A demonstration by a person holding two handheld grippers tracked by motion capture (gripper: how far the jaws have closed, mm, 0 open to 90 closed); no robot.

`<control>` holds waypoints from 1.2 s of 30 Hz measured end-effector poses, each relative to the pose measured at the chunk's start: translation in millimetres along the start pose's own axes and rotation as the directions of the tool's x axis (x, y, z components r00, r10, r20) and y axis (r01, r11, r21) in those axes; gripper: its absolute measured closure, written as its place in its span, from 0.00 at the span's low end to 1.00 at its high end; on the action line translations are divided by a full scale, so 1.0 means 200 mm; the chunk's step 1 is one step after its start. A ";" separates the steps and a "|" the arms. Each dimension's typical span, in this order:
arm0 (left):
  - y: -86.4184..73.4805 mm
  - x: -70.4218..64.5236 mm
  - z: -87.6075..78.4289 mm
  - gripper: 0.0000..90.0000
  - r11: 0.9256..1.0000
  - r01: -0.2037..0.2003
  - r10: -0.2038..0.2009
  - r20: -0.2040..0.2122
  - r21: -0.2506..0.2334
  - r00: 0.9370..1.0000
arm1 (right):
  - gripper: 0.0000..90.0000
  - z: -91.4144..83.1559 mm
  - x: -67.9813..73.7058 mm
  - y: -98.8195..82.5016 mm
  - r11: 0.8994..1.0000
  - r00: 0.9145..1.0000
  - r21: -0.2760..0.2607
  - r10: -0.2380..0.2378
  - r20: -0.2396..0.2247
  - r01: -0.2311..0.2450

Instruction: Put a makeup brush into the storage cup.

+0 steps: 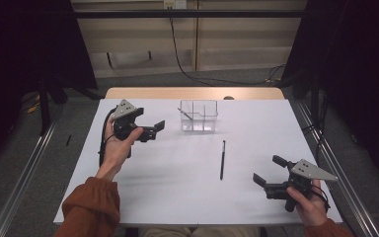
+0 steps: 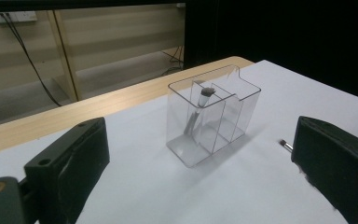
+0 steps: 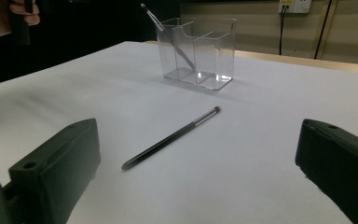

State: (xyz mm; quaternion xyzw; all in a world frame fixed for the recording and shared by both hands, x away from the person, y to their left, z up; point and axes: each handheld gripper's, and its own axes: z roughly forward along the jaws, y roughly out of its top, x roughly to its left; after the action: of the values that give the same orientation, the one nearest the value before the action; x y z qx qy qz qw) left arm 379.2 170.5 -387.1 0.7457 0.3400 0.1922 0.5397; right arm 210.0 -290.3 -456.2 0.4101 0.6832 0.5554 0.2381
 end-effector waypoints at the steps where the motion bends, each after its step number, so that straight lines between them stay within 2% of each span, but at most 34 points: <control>1: -0.01 0.00 -0.02 0.05 1.000 -0.002 0.002 -0.007 -0.005 1.000 | 0.00 0.00 0.00 0.00 1.000 1.000 0.000 0.000 0.000 0.000; 6: -0.05 0.02 -0.08 0.05 1.000 0.007 -0.007 -0.024 -0.015 1.000 | 0.00 0.00 0.00 0.00 1.000 1.000 0.000 -0.003 -0.001 0.003; 7: -0.07 0.02 -0.10 0.05 1.000 -0.009 0.009 -0.037 -0.020 0.999 | 0.00 0.00 0.00 0.00 1.000 1.000 0.001 -0.002 0.000 0.002; 8: -0.08 0.02 -0.11 0.06 1.000 -0.008 0.007 -0.043 -0.025 0.999 | 0.00 0.00 0.00 0.00 1.000 1.000 0.000 -0.001 -0.002 0.001; 9: -0.09 0.01 -0.12 0.06 1.000 0.004 -0.005 -0.031 -0.027 1.000 | 0.00 0.00 0.00 0.00 1.000 1.000 0.000 -0.002 -0.002 0.002; 13: -0.14 0.00 -0.17 0.06 0.999 -0.017 0.016 -0.044 -0.028 0.999 | 0.00 0.00 0.00 0.00 1.000 1.000 0.005 -0.004 -0.005 0.004; 17: -0.17 -0.01 -0.23 0.05 0.998 -0.004 0.002 -0.038 -0.057 0.999 | 0.00 0.00 0.00 0.00 1.000 1.000 0.005 -0.002 -0.003 0.002; 22: -0.23 -0.02 -0.29 0.04 0.998 0.003 -0.007 -0.060 -0.068 0.998 | 0.00 0.00 0.01 0.00 1.000 1.000 0.009 -0.007 -0.005 0.007; 25: -0.26 -0.03 -0.32 0.04 0.997 0.031 -0.034 -0.048 -0.073 0.998 | 0.00 0.00 0.00 0.00 1.000 1.000 0.009 -0.008 -0.002 0.009; 28: -0.30 -0.04 -0.36 0.04 0.996 0.042 -0.048 -0.063 -0.079 0.997 | 0.00 0.01 0.00 0.00 1.000 1.000 0.012 -0.012 -0.001 0.012; 32: -0.33 -0.05 -0.39 0.05 0.997 0.036 -0.041 -0.079 -0.075 0.996 | 0.00 0.01 0.00 0.00 1.000 1.000 0.009 -0.005 0.000 0.005; 36: -0.34 -0.06 -0.44 0.05 0.994 0.037 -0.045 -0.075 -0.104 0.996 | 0.00 0.01 0.00 0.00 1.000 1.000 0.012 -0.007 0.000 0.007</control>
State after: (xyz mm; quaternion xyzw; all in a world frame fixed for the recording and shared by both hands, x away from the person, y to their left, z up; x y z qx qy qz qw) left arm 292.6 234.4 -419.5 0.7019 0.3656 0.2268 0.5677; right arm 211.2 -288.8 -456.2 0.4089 0.6879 0.5506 0.2376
